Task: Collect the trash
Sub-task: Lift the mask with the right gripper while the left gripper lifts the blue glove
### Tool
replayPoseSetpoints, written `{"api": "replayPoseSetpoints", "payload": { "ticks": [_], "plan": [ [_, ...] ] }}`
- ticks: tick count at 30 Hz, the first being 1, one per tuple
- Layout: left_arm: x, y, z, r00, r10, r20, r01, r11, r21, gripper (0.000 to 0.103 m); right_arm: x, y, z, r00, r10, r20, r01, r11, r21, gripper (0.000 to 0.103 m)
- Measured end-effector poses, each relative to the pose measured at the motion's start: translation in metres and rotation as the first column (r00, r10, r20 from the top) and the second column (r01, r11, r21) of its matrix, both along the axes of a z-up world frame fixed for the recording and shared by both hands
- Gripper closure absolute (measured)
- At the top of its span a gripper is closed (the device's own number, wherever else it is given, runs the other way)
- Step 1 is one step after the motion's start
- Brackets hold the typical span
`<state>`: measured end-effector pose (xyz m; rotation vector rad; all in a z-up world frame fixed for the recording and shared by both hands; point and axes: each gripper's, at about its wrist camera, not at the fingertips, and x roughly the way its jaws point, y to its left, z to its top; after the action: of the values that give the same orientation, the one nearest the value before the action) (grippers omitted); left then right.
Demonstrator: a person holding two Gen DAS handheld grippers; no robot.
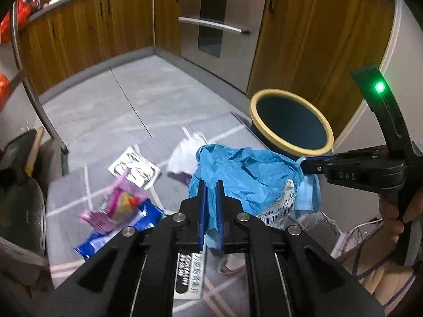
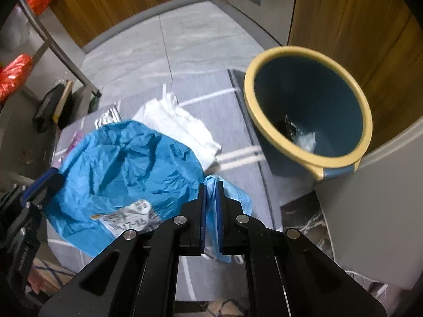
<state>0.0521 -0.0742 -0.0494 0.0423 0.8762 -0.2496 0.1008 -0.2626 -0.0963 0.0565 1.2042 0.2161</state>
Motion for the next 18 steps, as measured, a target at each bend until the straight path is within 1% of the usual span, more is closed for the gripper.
{"api": "replayPoseSetpoints", "payload": {
  "ticks": [5,10,13,18],
  "plan": [
    [0.001,0.002,0.01,0.999,0.012,0.042,-0.012,1.0,0.01,0.096,0.001,-0.004,0.012,0.998,-0.014,0.057,0.013,1.0,0.021,0.095],
    [-0.001,0.004,0.023,0.996,0.019,0.085,-0.02,1.0,0.009,0.096,0.001,-0.013,0.025,0.994,-0.038,0.106,0.031,0.997,0.067,0.095],
    [-0.001,0.005,0.029,0.993,0.022,0.112,-0.024,1.0,0.019,0.097,0.0,-0.017,0.032,0.99,-0.053,0.133,0.044,0.996,0.071,0.095],
    [-0.002,0.007,0.036,0.991,0.022,0.134,-0.023,1.0,0.01,0.098,0.001,-0.023,0.038,0.986,-0.071,0.149,0.057,0.994,0.091,0.095]
  ]
}}
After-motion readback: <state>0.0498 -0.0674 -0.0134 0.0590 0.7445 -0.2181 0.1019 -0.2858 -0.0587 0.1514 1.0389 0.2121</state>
